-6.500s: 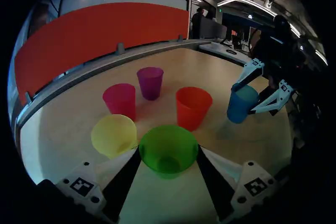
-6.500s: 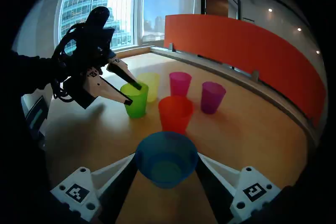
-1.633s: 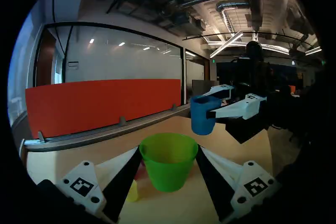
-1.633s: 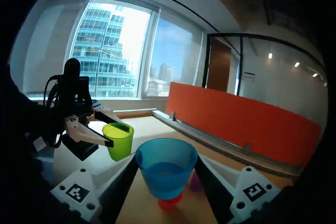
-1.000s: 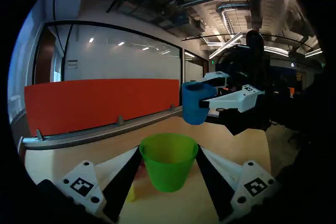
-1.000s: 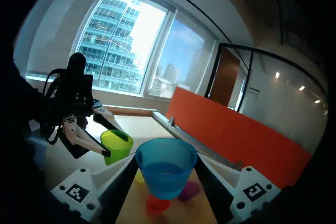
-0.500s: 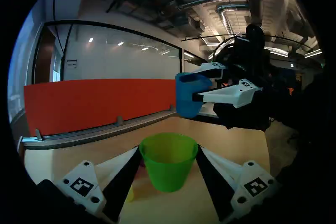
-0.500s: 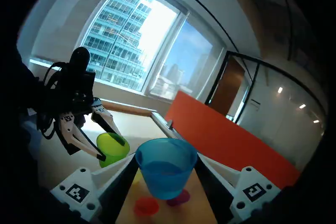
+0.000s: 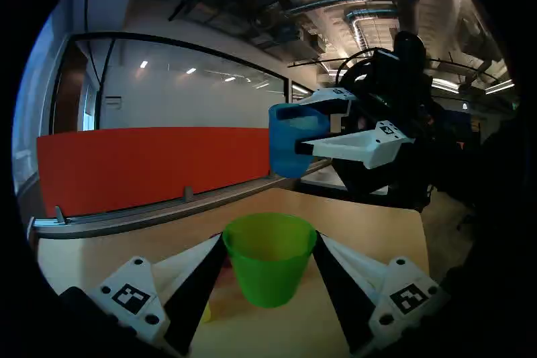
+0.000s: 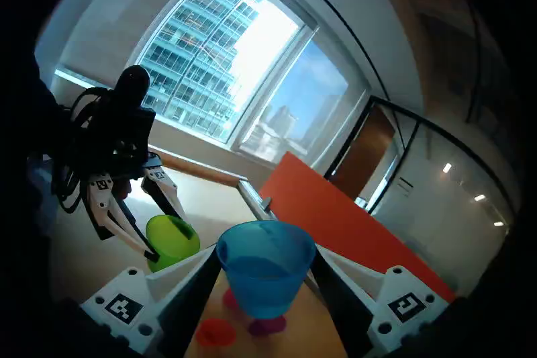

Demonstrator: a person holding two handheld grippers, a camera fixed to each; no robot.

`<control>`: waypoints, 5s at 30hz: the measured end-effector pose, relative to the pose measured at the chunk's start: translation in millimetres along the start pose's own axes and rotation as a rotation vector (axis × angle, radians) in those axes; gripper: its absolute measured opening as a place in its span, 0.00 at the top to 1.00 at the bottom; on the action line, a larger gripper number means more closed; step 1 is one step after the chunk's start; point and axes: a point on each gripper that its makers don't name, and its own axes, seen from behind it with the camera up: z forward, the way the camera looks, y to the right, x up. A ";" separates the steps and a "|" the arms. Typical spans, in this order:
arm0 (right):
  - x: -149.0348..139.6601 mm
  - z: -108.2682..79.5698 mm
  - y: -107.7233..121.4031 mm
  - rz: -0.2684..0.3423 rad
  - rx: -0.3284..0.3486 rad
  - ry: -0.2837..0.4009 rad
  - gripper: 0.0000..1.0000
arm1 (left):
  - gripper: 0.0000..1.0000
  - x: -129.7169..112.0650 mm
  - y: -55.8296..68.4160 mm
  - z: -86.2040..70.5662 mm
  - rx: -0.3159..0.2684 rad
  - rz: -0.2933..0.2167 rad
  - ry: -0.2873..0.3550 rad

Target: Pour water

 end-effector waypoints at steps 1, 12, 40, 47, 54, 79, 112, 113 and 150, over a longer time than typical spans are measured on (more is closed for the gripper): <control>1.3 0.5 0.5 -0.007 0.000 0.001 0.09 | 0.11 0.1 0.5 -0.2 -0.001 0.000 0.000; 9.6 8.4 2.6 -0.103 0.003 0.006 0.09 | 0.11 2.2 5.3 -1.2 -0.020 0.002 0.002; 24.1 31.6 13.9 -0.296 -0.012 0.015 0.09 | 0.11 3.0 5.0 8.0 -0.032 0.013 -0.002; 27.2 34.3 16.4 -0.349 -0.016 0.013 0.09 | 0.11 4.8 6.6 10.1 -0.036 0.013 0.002; 31.1 37.4 16.8 -0.390 -0.014 0.014 0.09 | 0.11 6.3 8.5 11.7 -0.039 0.018 0.004; 36.2 48.5 17.7 -0.557 -0.019 0.001 0.09 | 0.11 9.4 10.8 10.6 -0.048 0.020 0.013; 40.9 50.8 26.7 -0.673 -0.041 0.002 0.09 | 0.11 8.9 14.3 12.4 -0.055 0.034 0.011; 41.2 51.0 26.9 -0.677 -0.042 0.002 0.09 | 0.11 9.1 14.5 12.4 -0.056 0.035 0.011; 52.9 51.0 37.3 -0.781 -0.075 0.006 0.09 | 0.12 11.5 17.6 14.0 -0.068 0.035 0.015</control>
